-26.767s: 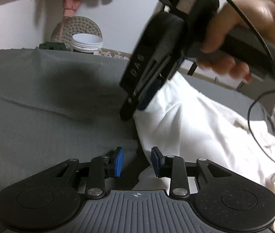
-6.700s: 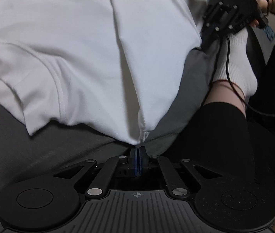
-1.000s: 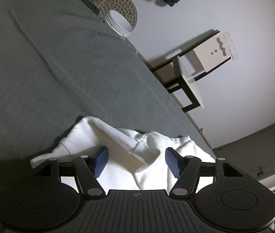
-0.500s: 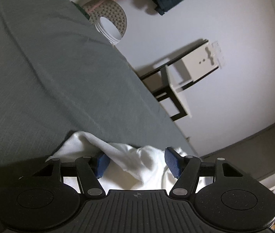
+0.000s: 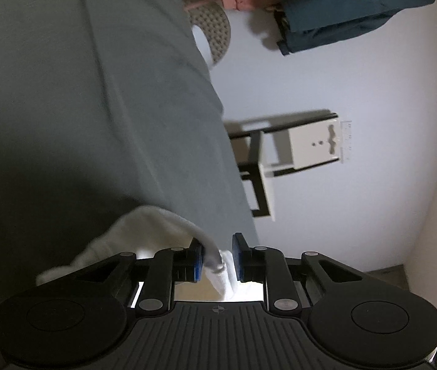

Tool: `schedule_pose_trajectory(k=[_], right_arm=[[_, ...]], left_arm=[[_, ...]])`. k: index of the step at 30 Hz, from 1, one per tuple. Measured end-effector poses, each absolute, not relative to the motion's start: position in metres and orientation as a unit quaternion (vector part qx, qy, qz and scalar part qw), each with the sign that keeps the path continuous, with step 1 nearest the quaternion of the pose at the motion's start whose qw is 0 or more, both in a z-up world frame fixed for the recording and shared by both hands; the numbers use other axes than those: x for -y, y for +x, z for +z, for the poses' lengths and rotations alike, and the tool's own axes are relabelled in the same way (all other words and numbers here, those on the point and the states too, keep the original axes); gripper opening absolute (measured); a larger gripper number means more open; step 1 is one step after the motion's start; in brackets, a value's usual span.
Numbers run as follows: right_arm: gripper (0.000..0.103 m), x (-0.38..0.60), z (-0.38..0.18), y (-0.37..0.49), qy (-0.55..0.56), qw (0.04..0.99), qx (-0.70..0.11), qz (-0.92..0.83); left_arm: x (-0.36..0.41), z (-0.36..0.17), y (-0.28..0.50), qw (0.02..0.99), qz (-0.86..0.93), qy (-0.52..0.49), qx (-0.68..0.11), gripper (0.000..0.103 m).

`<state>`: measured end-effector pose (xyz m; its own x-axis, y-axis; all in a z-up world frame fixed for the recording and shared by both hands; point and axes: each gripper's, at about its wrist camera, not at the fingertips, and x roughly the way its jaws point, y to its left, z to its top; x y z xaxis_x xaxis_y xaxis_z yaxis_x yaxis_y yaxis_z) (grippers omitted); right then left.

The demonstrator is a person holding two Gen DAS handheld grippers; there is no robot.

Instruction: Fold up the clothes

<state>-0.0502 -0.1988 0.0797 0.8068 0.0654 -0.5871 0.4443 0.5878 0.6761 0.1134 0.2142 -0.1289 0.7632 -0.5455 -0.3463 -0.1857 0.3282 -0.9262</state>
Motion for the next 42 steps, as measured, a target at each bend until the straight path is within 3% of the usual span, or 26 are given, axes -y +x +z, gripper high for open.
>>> schedule_pose_trajectory(k=[5,10,12,14,17,20,22,24,25,26,27,34,42], right_arm=[[0.004,0.215,0.06,-0.104,0.408,0.825,-0.341,-0.189],[0.004,0.22,0.033,-0.119,0.409,0.802,-0.374,-0.223],[0.005,0.215,0.033,-0.116,0.391,0.809,-0.381,-0.22],[0.008,0.21,0.036,-0.113,0.372,0.816,-0.386,-0.215],[0.023,0.211,0.033,-0.111,0.384,0.811,-0.386,-0.214],[0.023,0.218,0.017,-0.11,0.416,0.791,-0.39,-0.222],[0.024,0.22,0.006,-0.112,0.435,0.779,-0.392,-0.227],[0.023,0.221,-0.005,-0.114,0.455,0.769,-0.387,-0.228],[0.023,0.222,-0.009,-0.115,0.461,0.768,-0.381,-0.23],[0.014,0.223,-0.011,-0.115,0.463,0.769,-0.375,-0.231],[0.005,0.223,-0.013,-0.116,0.466,0.769,-0.37,-0.233],[0.005,0.211,0.028,-0.117,0.396,0.827,-0.317,-0.243],[0.007,0.211,-0.006,-0.11,0.394,0.773,-0.418,-0.268]], left_arm=[[-0.205,-0.129,0.11,0.748,-0.119,-0.563,-0.33,0.022],[-0.196,-0.122,0.106,0.775,-0.132,-0.511,-0.347,0.042],[-0.19,-0.114,0.103,0.792,-0.142,-0.483,-0.346,0.057],[-0.187,-0.106,0.104,0.805,-0.151,-0.461,-0.341,0.062],[-0.182,-0.099,0.104,0.82,-0.162,-0.436,-0.332,0.062],[-0.175,-0.097,0.113,0.828,-0.164,-0.413,-0.342,0.061],[-0.178,-0.093,0.112,0.837,-0.164,-0.395,-0.342,0.048],[-0.178,-0.09,0.115,0.846,-0.161,-0.377,-0.341,0.024],[-0.18,-0.088,0.116,0.847,-0.159,-0.376,-0.34,0.017],[-0.182,-0.087,0.118,0.847,-0.158,-0.378,-0.339,0.009],[-0.185,-0.087,0.118,0.844,-0.155,-0.386,-0.337,0.009],[-0.219,-0.101,0.108,0.809,-0.125,-0.483,-0.311,0.004],[-0.224,-0.111,0.115,0.809,-0.094,-0.471,-0.339,0.004]])
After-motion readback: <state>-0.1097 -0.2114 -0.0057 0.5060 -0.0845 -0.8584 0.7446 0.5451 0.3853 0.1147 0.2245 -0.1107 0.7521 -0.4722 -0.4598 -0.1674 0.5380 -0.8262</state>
